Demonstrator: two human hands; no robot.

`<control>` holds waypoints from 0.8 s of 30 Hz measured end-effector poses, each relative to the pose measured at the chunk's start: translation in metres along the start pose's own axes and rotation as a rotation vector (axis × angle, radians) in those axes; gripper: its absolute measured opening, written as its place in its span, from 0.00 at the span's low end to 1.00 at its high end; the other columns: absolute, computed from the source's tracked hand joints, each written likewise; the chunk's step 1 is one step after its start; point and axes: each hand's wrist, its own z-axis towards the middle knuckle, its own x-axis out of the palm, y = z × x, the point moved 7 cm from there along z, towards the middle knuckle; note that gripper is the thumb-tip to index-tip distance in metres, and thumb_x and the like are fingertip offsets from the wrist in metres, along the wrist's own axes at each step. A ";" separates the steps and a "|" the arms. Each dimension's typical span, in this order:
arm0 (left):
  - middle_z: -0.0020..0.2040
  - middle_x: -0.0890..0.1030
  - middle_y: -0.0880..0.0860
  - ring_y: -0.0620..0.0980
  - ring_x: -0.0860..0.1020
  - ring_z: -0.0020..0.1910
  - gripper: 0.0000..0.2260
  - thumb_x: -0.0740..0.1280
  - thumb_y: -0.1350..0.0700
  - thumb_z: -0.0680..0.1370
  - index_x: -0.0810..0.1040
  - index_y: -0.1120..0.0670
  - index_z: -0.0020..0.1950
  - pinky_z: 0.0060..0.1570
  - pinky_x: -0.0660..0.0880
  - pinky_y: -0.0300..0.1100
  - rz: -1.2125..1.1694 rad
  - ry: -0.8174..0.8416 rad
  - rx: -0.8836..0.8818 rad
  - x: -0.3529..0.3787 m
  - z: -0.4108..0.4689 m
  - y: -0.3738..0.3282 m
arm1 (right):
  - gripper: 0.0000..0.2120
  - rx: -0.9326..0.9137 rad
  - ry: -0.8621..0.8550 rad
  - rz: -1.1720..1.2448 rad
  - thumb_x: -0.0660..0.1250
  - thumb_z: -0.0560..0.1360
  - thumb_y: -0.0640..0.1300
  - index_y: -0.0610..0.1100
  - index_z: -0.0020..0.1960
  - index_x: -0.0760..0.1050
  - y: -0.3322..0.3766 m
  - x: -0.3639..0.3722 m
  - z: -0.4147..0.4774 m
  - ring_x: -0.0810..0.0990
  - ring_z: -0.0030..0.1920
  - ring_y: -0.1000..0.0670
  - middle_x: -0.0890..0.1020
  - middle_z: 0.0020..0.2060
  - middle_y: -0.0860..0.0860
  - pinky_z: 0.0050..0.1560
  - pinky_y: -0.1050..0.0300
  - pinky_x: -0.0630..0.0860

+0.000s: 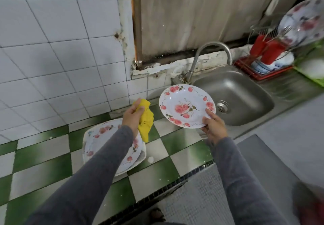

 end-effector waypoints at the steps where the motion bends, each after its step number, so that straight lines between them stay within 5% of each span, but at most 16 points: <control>1: 0.63 0.80 0.56 0.56 0.81 0.57 0.19 0.65 0.62 0.82 0.74 0.51 0.72 0.59 0.77 0.54 0.007 0.032 -0.008 0.016 0.002 0.001 | 0.25 -0.014 -0.027 0.015 0.61 0.79 0.27 0.44 0.72 0.73 0.006 -0.011 0.001 0.81 0.54 0.43 0.77 0.65 0.44 0.41 0.58 0.84; 5: 0.59 0.81 0.54 0.52 0.81 0.51 0.19 0.63 0.64 0.82 0.73 0.52 0.73 0.56 0.78 0.49 0.039 0.126 -0.008 0.078 0.006 0.000 | 0.24 -0.032 -0.106 0.095 0.60 0.80 0.28 0.43 0.73 0.72 0.029 -0.053 0.001 0.83 0.50 0.45 0.75 0.63 0.44 0.46 0.52 0.84; 9: 0.66 0.79 0.58 0.58 0.79 0.61 0.18 0.65 0.65 0.81 0.77 0.51 0.68 0.64 0.75 0.57 0.007 0.207 -0.065 0.134 0.008 0.012 | 0.24 -0.086 -0.212 0.118 0.60 0.81 0.29 0.43 0.74 0.70 0.051 -0.095 0.002 0.81 0.54 0.45 0.73 0.69 0.43 0.53 0.52 0.80; 12: 0.63 0.80 0.54 0.54 0.80 0.59 0.18 0.65 0.65 0.81 0.76 0.52 0.70 0.62 0.76 0.53 0.023 0.268 -0.088 0.173 0.005 0.018 | 0.25 -0.093 -0.298 0.159 0.59 0.80 0.28 0.44 0.74 0.69 0.064 -0.123 0.004 0.79 0.60 0.41 0.72 0.70 0.41 0.52 0.50 0.81; 16: 0.53 0.82 0.51 0.51 0.82 0.50 0.19 0.66 0.64 0.81 0.76 0.51 0.70 0.52 0.79 0.48 0.061 0.317 -0.108 0.216 -0.003 0.026 | 0.27 -0.105 -0.396 0.137 0.58 0.79 0.28 0.46 0.75 0.68 0.080 -0.153 0.010 0.82 0.52 0.44 0.73 0.70 0.42 0.44 0.54 0.83; 19: 0.48 0.82 0.51 0.53 0.82 0.48 0.18 0.66 0.64 0.81 0.76 0.51 0.70 0.51 0.80 0.49 0.080 0.347 -0.114 0.239 -0.004 0.033 | 0.28 -0.118 -0.466 0.082 0.58 0.79 0.30 0.49 0.76 0.68 0.090 -0.167 0.017 0.82 0.55 0.43 0.73 0.70 0.43 0.40 0.55 0.82; 24: 0.53 0.83 0.52 0.51 0.83 0.47 0.18 0.67 0.63 0.80 0.78 0.48 0.68 0.44 0.80 0.45 0.102 0.365 -0.117 0.257 -0.004 0.038 | 0.27 -0.140 -0.494 0.067 0.59 0.80 0.31 0.50 0.75 0.69 0.097 -0.171 0.025 0.81 0.59 0.41 0.74 0.71 0.44 0.55 0.44 0.82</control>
